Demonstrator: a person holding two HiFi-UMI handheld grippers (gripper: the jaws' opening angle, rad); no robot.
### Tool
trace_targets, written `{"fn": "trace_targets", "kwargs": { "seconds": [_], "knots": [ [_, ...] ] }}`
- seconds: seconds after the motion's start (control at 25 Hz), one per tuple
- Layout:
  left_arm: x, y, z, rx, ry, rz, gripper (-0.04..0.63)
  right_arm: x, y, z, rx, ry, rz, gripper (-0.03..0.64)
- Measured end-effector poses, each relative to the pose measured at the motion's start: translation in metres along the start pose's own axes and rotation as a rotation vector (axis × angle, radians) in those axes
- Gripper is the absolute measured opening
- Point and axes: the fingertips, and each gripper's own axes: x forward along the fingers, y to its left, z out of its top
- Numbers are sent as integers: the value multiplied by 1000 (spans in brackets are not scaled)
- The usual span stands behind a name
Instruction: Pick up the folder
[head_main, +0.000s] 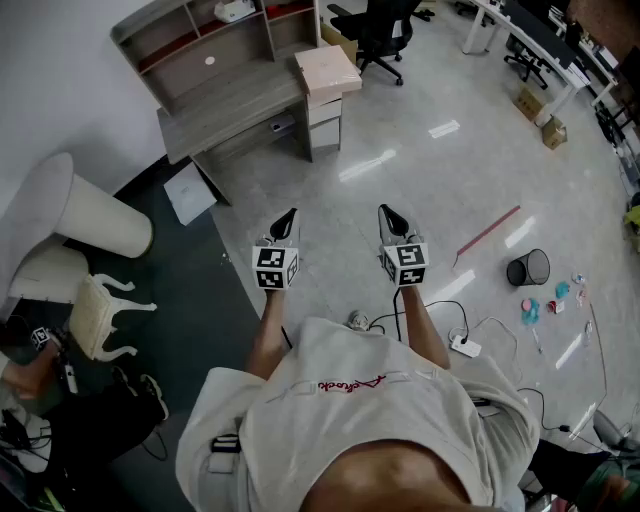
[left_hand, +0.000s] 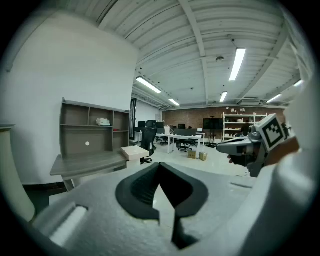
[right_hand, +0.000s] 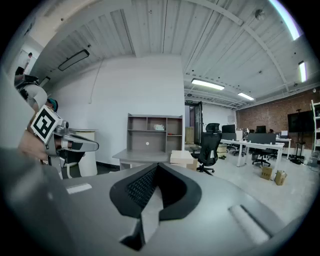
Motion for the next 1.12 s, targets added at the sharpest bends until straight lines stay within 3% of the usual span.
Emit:
{"fn": "trace_targets", "kwargs": {
  "seconds": [1.12],
  "knots": [
    [17,-33,1,0,2,35,-2,-14,-36,-11,31,-11,26,6]
  ]
}}
